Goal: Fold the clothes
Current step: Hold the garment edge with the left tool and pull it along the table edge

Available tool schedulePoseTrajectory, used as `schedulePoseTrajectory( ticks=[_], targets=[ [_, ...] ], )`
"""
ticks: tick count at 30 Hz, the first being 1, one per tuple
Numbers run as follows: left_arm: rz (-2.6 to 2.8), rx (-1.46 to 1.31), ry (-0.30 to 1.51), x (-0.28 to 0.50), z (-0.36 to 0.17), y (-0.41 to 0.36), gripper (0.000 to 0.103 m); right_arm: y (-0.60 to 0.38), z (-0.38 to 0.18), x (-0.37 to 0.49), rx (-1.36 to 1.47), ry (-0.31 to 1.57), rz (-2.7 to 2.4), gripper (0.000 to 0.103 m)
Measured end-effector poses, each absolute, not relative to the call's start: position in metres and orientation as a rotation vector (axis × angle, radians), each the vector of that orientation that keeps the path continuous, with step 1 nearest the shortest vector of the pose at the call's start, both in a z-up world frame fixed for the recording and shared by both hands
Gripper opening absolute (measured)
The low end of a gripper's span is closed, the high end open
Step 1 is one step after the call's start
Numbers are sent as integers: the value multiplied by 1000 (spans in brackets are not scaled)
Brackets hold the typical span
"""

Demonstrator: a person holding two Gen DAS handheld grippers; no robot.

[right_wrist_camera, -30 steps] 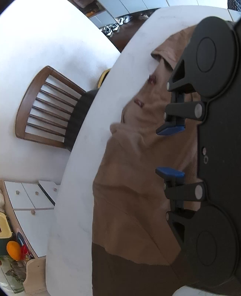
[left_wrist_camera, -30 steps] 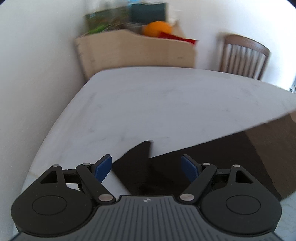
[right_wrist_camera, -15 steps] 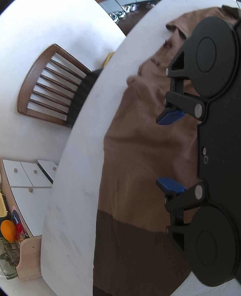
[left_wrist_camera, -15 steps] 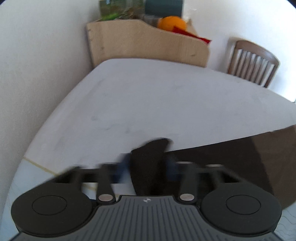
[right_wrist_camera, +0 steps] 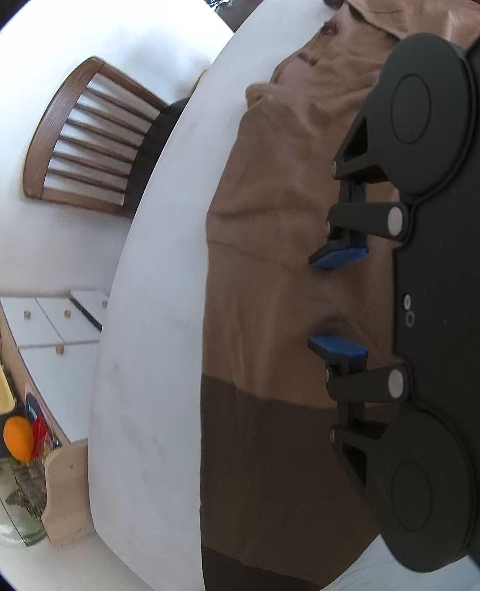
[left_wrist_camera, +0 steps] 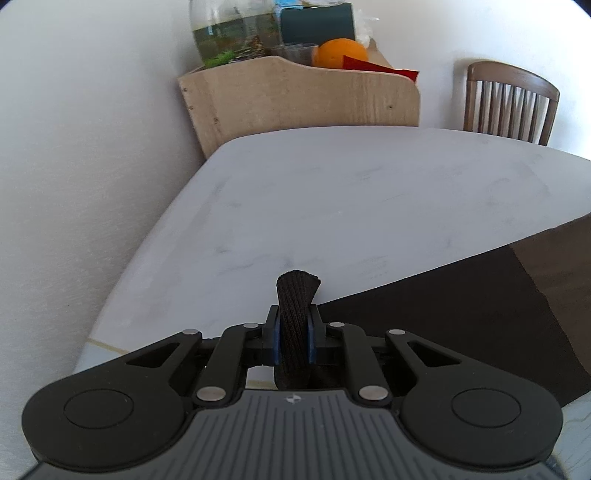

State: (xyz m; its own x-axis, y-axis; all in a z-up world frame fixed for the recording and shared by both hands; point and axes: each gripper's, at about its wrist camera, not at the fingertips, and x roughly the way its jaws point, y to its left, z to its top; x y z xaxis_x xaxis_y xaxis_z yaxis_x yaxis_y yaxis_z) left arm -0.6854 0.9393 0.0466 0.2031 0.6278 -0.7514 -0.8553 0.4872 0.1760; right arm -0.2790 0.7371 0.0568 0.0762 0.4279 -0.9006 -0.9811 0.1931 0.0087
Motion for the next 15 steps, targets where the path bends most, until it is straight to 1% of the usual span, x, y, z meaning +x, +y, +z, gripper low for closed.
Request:
schedulePoseTrajectory(
  ticks=[15],
  targets=[
    [1200, -354, 878, -766, 47, 956, 12, 781, 60, -368, -821, 882, 1328, 103]
  ],
)
